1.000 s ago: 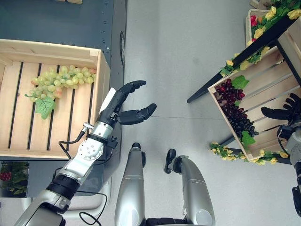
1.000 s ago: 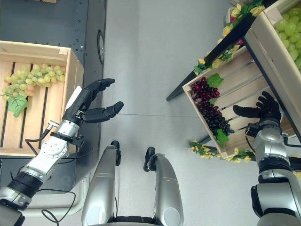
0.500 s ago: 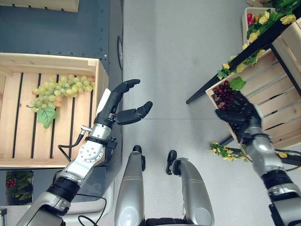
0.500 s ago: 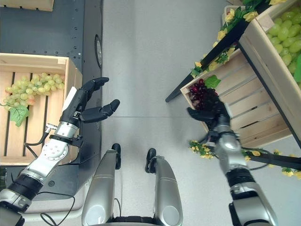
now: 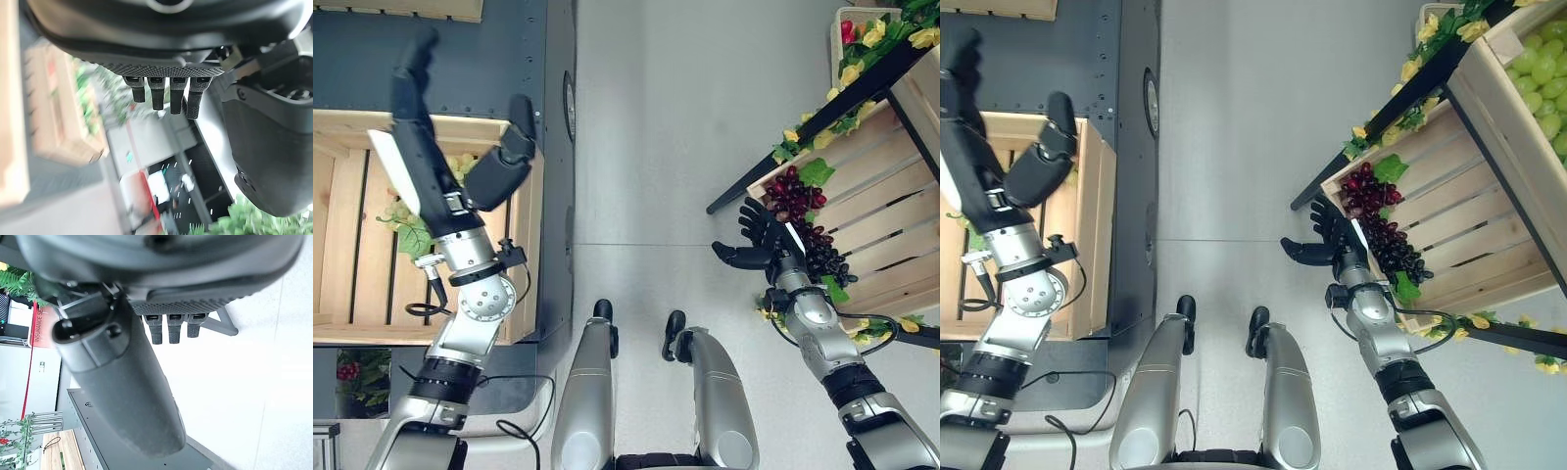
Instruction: Pick up the fruits from the basket on one side to the basket on the other side
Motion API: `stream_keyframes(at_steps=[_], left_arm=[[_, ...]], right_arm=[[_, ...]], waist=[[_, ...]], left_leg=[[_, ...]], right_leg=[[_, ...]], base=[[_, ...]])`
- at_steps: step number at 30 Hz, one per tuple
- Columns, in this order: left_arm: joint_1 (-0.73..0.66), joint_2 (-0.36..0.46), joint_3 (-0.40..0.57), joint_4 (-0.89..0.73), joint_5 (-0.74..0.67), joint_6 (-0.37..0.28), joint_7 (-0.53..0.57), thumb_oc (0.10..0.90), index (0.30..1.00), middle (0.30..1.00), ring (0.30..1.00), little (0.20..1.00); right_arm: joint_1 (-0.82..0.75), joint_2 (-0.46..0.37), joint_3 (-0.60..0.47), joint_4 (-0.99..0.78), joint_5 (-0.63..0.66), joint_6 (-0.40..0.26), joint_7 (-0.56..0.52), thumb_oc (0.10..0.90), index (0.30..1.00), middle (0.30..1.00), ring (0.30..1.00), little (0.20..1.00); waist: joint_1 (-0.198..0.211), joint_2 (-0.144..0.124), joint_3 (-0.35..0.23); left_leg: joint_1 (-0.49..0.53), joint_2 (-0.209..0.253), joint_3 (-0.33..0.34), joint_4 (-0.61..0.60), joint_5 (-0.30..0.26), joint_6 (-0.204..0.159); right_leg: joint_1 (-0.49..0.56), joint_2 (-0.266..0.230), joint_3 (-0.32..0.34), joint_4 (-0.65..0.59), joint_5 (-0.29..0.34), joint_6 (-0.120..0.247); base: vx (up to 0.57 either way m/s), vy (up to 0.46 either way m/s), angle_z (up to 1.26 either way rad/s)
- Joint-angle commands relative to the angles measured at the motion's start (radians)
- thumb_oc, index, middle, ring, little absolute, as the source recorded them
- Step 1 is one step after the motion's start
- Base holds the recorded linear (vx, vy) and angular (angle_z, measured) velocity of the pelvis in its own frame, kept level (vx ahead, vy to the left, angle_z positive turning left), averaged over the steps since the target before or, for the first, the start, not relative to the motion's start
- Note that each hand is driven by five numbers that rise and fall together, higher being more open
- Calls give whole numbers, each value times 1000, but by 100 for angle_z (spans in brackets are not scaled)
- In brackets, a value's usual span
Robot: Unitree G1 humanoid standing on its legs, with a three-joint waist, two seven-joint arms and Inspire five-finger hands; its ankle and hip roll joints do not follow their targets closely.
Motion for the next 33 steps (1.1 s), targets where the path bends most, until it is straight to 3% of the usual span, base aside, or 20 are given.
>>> stream_keyframes(at_steps=[1, 8, 11, 18, 24, 33], left_arm=[[-34, 1, 80, -31, 0, -15, 104, 800, 900, 900, 900, 900], [21, 41, 135, 166, 45, 77, 141, 800, 900, 900, 900, 900], [11, 102, 107, 295, 83, 144, 104, 800, 900, 900, 900, 900], [-58, 203, 45, 525, -1, 231, -34, 800, 900, 900, 900, 900], [-128, 300, -27, 661, 99, 380, -121, 800, 900, 900, 900, 900], [-243, 397, -143, 806, 215, 495, -188, 800, 900, 900, 900, 900]], right_arm=[[-20, -95, -60, -81, -44, -52, -4, 800, 900, 900, 900, 900], [-5, -118, -59, -82, -65, -22, 14, 800, 900, 900, 900, 900], [-16, -144, -53, -72, -51, -7, 37, 800, 900, 900, 900, 900], [-56, -180, -14, -49, -11, 2, 121, 800, 900, 900, 900, 900], [-85, -203, 44, -81, 12, 22, 160, 800, 900, 900, 900, 900], [-141, -244, 93, -64, 35, 46, 199, 800, 900, 900, 900, 900]], waist=[[10, 73, -14], [16, 94, -14], [14, 101, -14], [8, 112, -14], [-1, 115, -14], [-2, 119, -14]], left_leg=[[96, -43, 85, -56, -62, 31], [97, -40, 90, -58, -53, 18], [96, -38, 94, -67, -38, 10], [69, -33, 89, -84, -9, 1], [43, -27, 91, -101, 15, -4], [14, -26, 94, -103, 25, -9]], right_leg=[[49, 10, -52, -48, 66, -47], [55, -6, -65, -51, 53, -57], [56, -8, -68, -58, 53, -62], [33, -2, -67, -71, 57, -66], [11, 2, -77, -85, 60, -71], [-12, -8, -93, -80, 54, -80]], base=[[18, 49, 4], [12, 58, 4], [3, 68, 0], [-19, 21, 1], [-39, 37, 6], [-33, 73, 5]])
